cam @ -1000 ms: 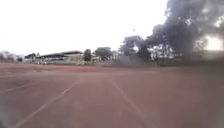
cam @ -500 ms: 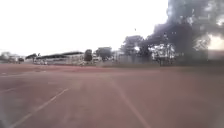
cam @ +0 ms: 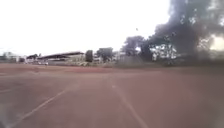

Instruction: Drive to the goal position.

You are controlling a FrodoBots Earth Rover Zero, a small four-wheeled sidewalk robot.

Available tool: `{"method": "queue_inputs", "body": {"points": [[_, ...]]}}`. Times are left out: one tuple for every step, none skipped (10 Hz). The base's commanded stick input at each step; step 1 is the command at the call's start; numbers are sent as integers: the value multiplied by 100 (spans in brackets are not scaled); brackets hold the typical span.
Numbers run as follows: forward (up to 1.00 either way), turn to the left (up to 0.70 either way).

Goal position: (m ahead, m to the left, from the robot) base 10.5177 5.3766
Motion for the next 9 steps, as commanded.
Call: {"method": "queue_inputs", "body": {"points": [[70, 0], [70, 0], [70, 0], [70, 0], [70, 0], [70, 0], [70, 0], [70, 0], [70, 0]]}}
